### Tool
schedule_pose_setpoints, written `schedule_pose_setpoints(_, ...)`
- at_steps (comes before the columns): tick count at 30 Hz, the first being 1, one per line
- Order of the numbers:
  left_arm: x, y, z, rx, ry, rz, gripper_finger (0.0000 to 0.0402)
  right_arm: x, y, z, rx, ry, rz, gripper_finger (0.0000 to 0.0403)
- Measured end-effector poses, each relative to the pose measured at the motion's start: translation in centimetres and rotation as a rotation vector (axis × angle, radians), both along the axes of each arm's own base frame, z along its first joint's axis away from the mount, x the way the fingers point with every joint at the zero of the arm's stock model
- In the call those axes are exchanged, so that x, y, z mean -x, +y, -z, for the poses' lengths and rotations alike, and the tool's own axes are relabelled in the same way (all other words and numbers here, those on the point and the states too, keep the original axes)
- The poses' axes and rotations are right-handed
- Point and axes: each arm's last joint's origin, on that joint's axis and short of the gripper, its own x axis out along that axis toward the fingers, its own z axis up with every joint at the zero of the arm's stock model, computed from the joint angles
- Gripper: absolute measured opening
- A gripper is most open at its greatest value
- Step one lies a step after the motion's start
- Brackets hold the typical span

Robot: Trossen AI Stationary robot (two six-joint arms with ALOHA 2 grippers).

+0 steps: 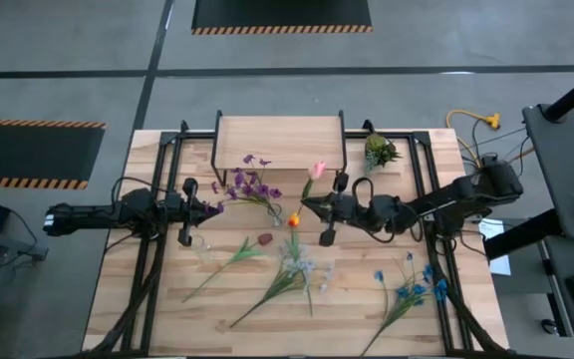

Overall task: Pick and place flowers into a vace then onto a shelf
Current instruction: Put the pink flower into the right transparent vase

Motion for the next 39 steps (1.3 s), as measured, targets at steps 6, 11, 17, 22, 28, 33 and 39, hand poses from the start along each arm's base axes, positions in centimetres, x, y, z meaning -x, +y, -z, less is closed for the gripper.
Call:
schedule_pose_setpoints(6,0.0,0.0,0.0,0.000,-0.002,-0.001,0.0000,-2.1,0.2,0.9,0.063,-0.053,-0.012,0.0008)
schedule_pose_setpoints(11,0.0,0.0,0.0,0.000,-0.003,0.000,0.0000,-4.2,0.5,0.6,0.098,-0.064,0.003,0.0008)
schedule_pose_setpoints(17,0.0,0.0,0.0,0.000,-0.002,0.000,0.0000,-5.7,0.0,1.4,0.100,-0.043,0.031,0.0008)
schedule_pose_setpoints(22,0.0,0.0,0.0,0.000,-0.003,-0.001,0.0000,-6.1,-0.7,2.3,0.077,-0.033,0.045,0.0008)
schedule_pose_setpoints(28,0.0,0.0,0.0,0.000,-0.003,0.000,0.0000,-6.4,-1.0,3.4,0.062,-0.003,0.049,0.0008)
schedule_pose_setpoints(33,0.0,0.0,0.0,0.000,-0.003,0.000,0.0000,-6.5,-1.2,4.0,0.055,0.018,0.050,0.0008)
schedule_pose_setpoints(39,0.0,0.0,0.0,0.000,-0.003,0.000,0.0000,-6.8,-1.5,5.0,0.033,0.040,0.053,0.0008)
